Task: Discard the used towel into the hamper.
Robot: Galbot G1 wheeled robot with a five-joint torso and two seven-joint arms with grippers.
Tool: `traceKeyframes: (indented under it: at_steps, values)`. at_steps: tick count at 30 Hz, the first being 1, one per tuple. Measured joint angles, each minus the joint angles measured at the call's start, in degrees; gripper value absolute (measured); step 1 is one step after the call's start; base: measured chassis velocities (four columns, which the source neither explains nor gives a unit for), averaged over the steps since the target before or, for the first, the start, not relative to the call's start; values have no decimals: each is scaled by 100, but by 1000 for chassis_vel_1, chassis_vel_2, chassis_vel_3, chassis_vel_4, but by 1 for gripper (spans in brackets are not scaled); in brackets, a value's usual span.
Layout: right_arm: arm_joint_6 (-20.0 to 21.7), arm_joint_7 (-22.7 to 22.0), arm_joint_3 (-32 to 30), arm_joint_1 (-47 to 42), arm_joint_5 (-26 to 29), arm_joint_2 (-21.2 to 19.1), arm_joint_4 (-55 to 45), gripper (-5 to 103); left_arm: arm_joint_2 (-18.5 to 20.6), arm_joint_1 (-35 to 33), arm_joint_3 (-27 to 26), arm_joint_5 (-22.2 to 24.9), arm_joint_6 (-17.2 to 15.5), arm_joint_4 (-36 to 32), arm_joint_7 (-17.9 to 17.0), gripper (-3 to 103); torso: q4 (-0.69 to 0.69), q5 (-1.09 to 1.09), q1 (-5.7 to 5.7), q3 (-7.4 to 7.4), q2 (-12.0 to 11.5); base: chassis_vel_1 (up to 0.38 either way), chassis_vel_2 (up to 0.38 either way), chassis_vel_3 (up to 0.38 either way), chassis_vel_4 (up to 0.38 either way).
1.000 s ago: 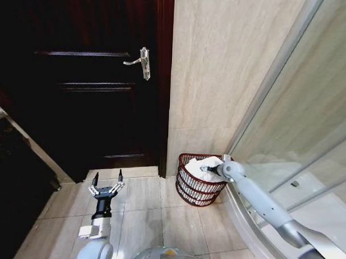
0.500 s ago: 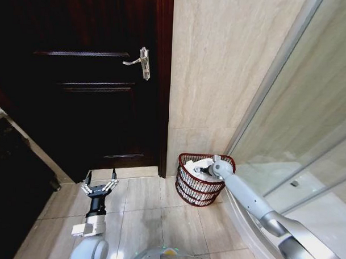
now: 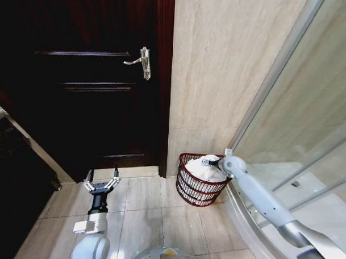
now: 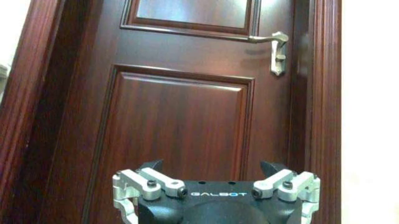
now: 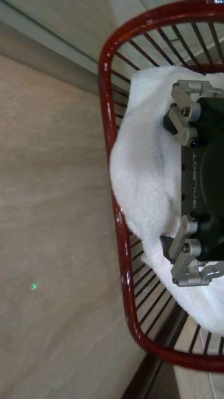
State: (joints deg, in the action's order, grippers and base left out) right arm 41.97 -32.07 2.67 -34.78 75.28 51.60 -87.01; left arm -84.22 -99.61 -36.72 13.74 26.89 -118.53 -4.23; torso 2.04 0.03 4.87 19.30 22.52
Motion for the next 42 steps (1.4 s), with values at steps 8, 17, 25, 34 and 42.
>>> traceKeyframes:
  at_steps: [8,17,25,34,42]
  values:
    - [-2,-132,-98,-89,130,-225,-211,100,62,12,24,-20,-82,-76,16,100,-1,-4,0,-1,0,0,0,0,0]
    - [-8,805,-220,27,-991,180,842,100,137,10,206,-215,-172,-61,12,100,0,-4,0,-1,0,0,0,0,0]
    - [-13,1175,2,109,-1062,530,1438,100,104,-19,291,-314,-170,-30,-7,100,0,-5,0,-1,1,0,0,0,0]
    - [-18,1838,93,197,-1432,842,2218,100,44,-32,224,-308,-153,-28,-47,100,0,-4,-1,-2,3,0,0,0,0]
    - [-19,2112,148,266,-1581,993,2557,100,17,-38,257,-312,-132,67,-88,100,0,-5,-1,-2,3,0,0,0,0]
